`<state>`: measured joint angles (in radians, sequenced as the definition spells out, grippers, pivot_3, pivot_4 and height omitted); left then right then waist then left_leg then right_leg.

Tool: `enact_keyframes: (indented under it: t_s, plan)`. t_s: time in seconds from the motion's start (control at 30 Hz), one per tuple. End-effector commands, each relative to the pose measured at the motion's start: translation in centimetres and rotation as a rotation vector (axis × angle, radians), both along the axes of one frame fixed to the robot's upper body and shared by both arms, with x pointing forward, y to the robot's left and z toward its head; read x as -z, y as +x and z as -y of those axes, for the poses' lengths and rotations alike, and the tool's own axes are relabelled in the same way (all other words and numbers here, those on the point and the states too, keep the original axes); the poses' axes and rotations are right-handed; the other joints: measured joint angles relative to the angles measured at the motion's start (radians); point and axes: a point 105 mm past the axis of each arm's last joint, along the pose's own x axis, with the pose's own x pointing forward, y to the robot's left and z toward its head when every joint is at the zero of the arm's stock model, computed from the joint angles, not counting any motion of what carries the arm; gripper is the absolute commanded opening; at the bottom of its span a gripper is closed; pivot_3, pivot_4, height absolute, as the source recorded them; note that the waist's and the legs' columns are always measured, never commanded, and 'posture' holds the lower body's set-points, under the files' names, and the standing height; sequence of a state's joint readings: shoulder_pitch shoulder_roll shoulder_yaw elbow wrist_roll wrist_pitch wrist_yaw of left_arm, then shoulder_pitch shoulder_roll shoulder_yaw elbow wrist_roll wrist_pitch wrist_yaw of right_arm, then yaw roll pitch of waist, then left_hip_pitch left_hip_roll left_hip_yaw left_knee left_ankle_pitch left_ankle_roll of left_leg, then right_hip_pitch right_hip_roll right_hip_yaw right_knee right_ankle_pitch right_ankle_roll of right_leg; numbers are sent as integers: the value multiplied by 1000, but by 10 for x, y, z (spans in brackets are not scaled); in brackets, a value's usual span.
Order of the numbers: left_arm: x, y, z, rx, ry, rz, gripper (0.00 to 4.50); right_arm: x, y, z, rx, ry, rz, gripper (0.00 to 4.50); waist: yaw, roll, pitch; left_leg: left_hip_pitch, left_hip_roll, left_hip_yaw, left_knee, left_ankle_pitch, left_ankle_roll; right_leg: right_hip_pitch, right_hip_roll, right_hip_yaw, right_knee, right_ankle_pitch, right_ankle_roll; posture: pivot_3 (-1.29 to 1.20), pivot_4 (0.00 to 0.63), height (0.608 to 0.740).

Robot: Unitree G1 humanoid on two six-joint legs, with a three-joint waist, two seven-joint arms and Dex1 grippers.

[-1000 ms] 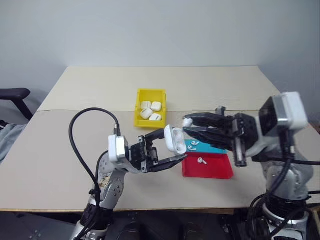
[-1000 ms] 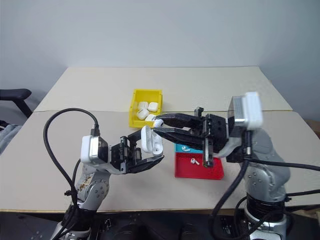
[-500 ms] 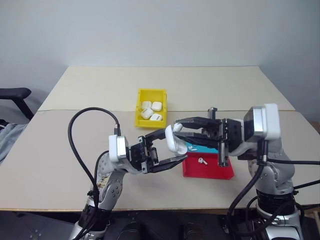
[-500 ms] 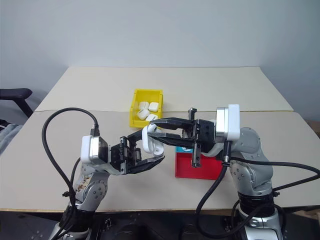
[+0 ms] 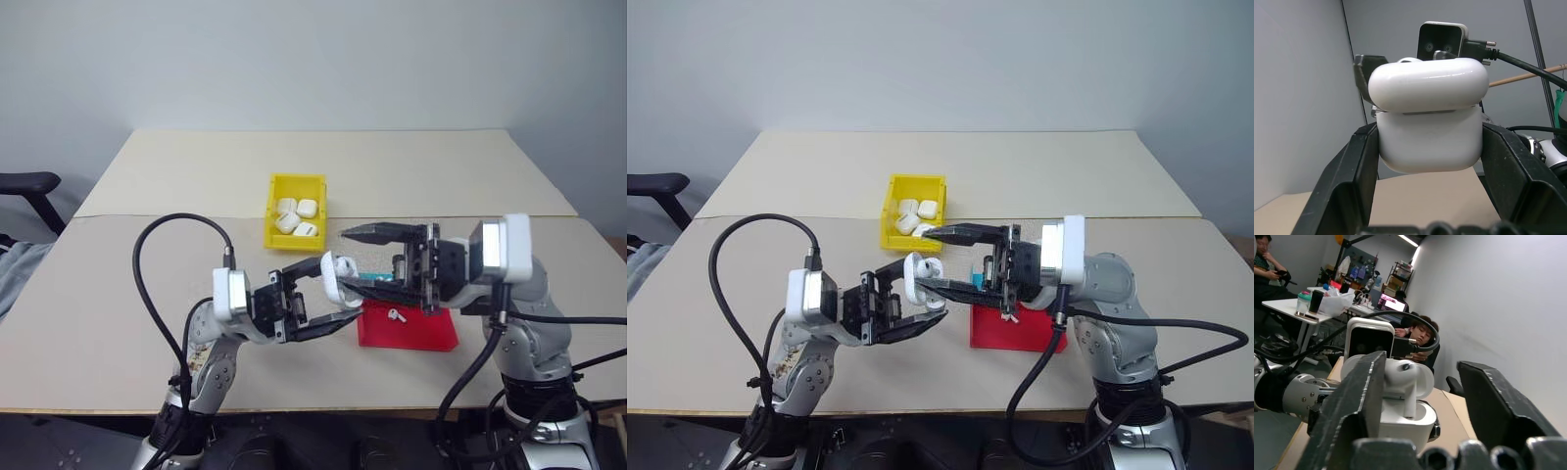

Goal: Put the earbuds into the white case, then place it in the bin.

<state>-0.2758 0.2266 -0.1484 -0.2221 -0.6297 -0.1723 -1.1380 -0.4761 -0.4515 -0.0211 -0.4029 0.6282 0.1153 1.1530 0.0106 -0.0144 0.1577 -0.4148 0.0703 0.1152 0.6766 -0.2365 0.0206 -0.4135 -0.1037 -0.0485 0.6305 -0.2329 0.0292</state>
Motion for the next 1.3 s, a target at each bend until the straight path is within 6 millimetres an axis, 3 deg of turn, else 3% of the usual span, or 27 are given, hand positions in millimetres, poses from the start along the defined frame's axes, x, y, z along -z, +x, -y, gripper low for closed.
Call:
enact_keyframes:
  t_s: [0.03, 0.53, 0.8, 0.9, 1.0, 1.17, 1.3]
  plan:
    - [-13, -5, -2, -3, -45, 57, 2815, 3, -2, -1, 0, -29, 26, 2769, 0, 0, 0, 0, 0, 0, 0, 0, 0, 0, 0, 0, 0, 0, 0, 0, 150, 740]
    - [-9, -5, -4, -12, -42, 64, 2815, -1, 7, 5, 33, -35, 4, 2769, 0, 0, 0, 0, 0, 0, 0, 0, 0, 0, 0, 0, 0, 0, 0, 0, 150, 740]
    - [-9, -4, -4, -12, -50, 68, 2815, -2, 3, 4, 6, -36, 6, 2769, 0, 0, 0, 0, 0, 0, 0, 0, 0, 0, 0, 0, 0, 0, 0, 0, 150, 740]
    - [-4, 0, -8, -38, -30, 58, 2815, -11, -3, 12, -15, -10, 7, 2769, 0, 0, 0, 0, 0, 0, 0, 0, 0, 0, 0, 0, 0, 0, 0, 0, 150, 740]
    - [4, 6, -18, -80, 10, 51, 2815, -16, 8, 27, 62, -53, -4, 2769, 1, 0, 0, 0, 0, 0, 0, 0, 0, 0, 0, 0, 0, 0, 0, 0, 150, 740]
    - [25, 11, -41, -155, 123, 47, 2815, -8, 48, 59, 280, -354, -46, 2769, -3, 0, 0, 0, 0, 1, 0, 0, 0, 0, 0, 0, 0, 0, 0, 0, 150, 740]
    - [45, 9, -53, -197, 207, 44, 2815, 29, 88, 77, 442, -863, 38, 2769, -13, 1, -1, -1, 0, 3, -2, 0, 0, -5, 0, 2, 1, 0, -1, 0, 150, 740]
